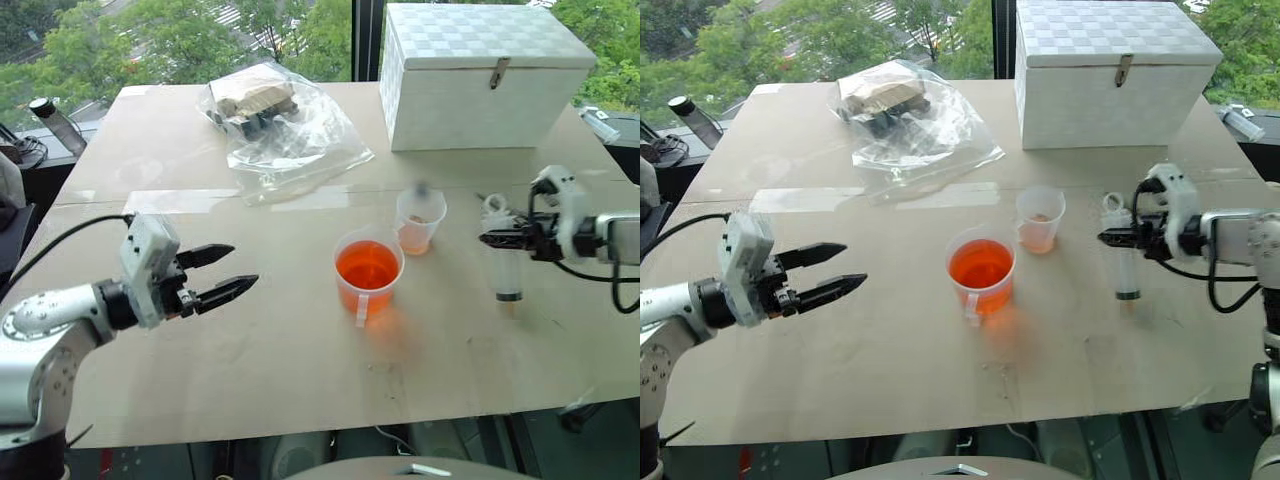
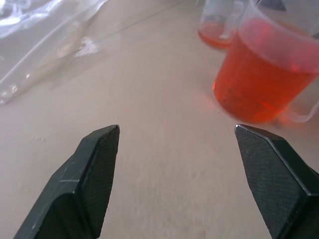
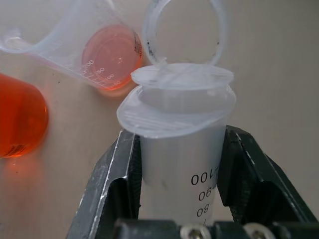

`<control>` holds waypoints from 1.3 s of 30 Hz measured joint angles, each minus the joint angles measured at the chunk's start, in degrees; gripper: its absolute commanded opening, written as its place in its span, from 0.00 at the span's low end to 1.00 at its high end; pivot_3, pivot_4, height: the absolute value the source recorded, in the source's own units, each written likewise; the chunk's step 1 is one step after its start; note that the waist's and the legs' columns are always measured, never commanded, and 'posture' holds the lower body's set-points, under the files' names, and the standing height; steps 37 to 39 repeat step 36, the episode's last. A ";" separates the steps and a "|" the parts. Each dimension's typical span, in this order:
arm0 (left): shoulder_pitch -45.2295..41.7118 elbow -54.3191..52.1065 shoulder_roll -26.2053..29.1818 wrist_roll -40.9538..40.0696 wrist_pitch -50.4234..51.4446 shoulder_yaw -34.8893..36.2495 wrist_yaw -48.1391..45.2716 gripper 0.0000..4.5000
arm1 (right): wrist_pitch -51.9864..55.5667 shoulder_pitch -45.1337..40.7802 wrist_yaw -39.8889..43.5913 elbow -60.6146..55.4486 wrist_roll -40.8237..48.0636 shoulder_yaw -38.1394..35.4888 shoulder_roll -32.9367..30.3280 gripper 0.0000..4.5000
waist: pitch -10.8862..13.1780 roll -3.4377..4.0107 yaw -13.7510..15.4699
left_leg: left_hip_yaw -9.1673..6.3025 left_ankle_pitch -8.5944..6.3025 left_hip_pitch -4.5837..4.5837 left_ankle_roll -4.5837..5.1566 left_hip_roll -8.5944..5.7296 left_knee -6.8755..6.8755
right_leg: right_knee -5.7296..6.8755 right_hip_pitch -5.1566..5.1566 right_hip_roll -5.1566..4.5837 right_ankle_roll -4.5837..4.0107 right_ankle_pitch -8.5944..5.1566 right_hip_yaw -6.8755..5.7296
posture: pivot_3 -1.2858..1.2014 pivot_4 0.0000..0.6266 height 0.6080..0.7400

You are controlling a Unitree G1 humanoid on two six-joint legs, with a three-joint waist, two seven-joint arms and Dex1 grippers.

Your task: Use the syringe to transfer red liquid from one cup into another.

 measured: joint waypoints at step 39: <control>24.68 -3.69 -15.90 15.66 -25.84 -11.07 15.29 0.84 | -76.28 49.41 33.86 12.08 -16.15 -21.48 9.37 0.99 | -0.88 0.72 -0.38 | 0.09 -0.26 1.14 0.40 0.04 -0.73 | -0.86 1.13 -0.03 -0.15 0.02 0.07 | 0.52 0.24 1.00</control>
